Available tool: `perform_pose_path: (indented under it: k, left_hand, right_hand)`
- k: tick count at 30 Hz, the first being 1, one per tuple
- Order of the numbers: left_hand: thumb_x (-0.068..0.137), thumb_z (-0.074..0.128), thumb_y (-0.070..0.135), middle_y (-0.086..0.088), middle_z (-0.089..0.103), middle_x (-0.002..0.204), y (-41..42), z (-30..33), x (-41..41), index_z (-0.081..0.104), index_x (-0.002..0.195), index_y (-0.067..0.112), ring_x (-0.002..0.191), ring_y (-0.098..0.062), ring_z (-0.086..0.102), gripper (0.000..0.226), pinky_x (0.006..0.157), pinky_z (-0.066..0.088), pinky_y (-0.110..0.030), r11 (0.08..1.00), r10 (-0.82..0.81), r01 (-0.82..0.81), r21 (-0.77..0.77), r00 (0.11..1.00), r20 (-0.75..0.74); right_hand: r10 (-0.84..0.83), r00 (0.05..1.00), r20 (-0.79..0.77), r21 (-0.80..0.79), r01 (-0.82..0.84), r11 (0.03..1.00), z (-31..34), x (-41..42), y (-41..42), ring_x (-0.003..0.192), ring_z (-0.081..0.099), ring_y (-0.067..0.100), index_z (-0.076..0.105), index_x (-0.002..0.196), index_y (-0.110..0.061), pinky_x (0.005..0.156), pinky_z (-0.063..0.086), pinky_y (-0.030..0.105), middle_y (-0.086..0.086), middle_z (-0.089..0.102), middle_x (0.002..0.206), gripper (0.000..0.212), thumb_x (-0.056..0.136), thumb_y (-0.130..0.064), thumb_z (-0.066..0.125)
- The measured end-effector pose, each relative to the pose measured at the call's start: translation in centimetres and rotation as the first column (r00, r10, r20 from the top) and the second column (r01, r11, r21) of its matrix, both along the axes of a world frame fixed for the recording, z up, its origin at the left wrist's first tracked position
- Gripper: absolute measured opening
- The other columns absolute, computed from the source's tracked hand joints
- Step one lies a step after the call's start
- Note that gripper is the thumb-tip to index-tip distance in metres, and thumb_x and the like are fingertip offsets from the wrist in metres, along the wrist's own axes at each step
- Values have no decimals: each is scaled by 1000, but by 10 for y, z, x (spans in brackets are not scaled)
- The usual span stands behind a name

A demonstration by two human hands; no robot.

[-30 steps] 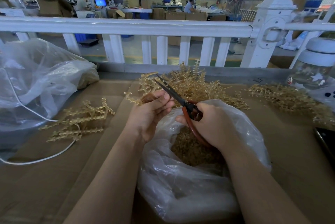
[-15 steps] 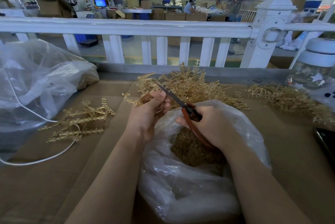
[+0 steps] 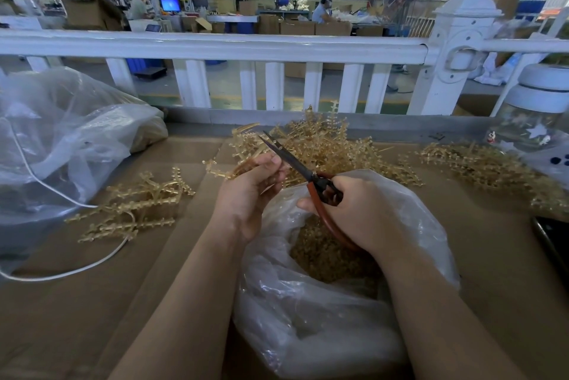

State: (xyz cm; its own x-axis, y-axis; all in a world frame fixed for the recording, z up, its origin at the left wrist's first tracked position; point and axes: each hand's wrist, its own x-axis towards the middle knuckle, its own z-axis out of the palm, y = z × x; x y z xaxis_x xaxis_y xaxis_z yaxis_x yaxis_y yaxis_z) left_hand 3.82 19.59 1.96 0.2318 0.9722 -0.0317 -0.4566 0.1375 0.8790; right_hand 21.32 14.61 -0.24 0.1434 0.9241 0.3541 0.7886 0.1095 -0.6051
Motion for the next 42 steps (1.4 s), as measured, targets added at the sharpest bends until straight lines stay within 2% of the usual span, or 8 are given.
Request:
perform_pose_path:
  k: [4, 13, 19, 22, 24, 27, 35, 42]
  left_hand:
    - [87, 68, 10, 3, 69, 74, -2, 0, 1, 65, 94, 14, 67, -8, 62, 8, 75, 50, -22, 999, -39, 40, 18, 997, -60]
    - [81, 71, 21, 4, 69, 76, -2, 0, -1, 65, 88, 19, 72, -11, 62, 10, 78, 48, -27, 998, -33, 35, 47, 999, -40]
    - [76, 72, 19, 4, 71, 77, -1, 0, 0, 66, 89, 18, 74, -10, 65, 15, 76, 48, -26, 1000, 5, -5, 6, 1000, -10]
    - [72, 73, 19, 4, 71, 78, -2, 1, 0, 66, 90, 17, 75, -10, 65, 19, 76, 48, -26, 1000, 9, -9, 10, 1000, -14]
    - [73, 74, 18, 3, 71, 80, -2, 1, 0, 66, 93, 17, 76, -10, 66, 22, 77, 48, -26, 1000, 1, 0, 14, 999, -37]
    - [82, 72, 13, 2, 73, 81, -1, 0, 1, 65, 94, 17, 76, -10, 67, 14, 78, 49, -27, 1000, 8, -8, 4, 999, -50]
    - [80, 73, 10, 2, 73, 77, -1, 0, 4, 66, 88, 17, 72, -8, 70, 12, 78, 49, -28, 1000, 6, -6, -3, 998, -56]
    - [68, 76, 16, 2, 72, 78, -4, 1, 2, 64, 86, 19, 72, -9, 69, 22, 79, 48, -29, 999, -16, 18, 33, 998, -53]
  right_hand:
    - [-23, 999, 36, 44, 21, 999, -1, -2, -2, 69, 58, -5, 55, 69, -27, 53, 39, 9, -11, 57, 57, 52, 71, -77, 68]
    - [-23, 1000, 20, 58, 21, 998, 4, -3, -4, 76, 56, -10, 58, 68, -27, 56, 39, 6, -12, 58, 60, 53, 68, -79, 68]
    - [-18, 999, 34, 37, 16, 999, 4, -4, -3, 56, 57, 3, 58, 67, -26, 46, 36, 12, -11, 58, 58, 57, 66, -83, 64]
    - [1, 1000, 6, 42, -1, 999, 3, -4, -4, 67, 57, -6, 55, 66, -29, 51, 38, 9, -11, 56, 58, 53, 67, -80, 67]
    - [-2, 1000, 2, 44, 2, 999, 4, -5, -4, 72, 57, -11, 54, 69, -33, 55, 40, 6, -13, 58, 61, 52, 65, -84, 62]
    - [-34, 999, 38, 31, 33, 999, 5, -5, -5, 63, 59, -4, 60, 78, -32, 47, 37, 10, -16, 63, 68, 68, 56, -94, 45]
    - [-66, 990, 126, 56, 60, 997, 4, -4, -4, 64, 56, -7, 54, 80, -38, 49, 33, 8, -20, 62, 70, 53, 67, -89, 53]
    - [-98, 983, 157, 94, 84, 992, 6, -6, -3, 67, 53, -9, 64, 97, -35, 55, 37, 11, -26, 58, 74, 70, 66, -94, 43]
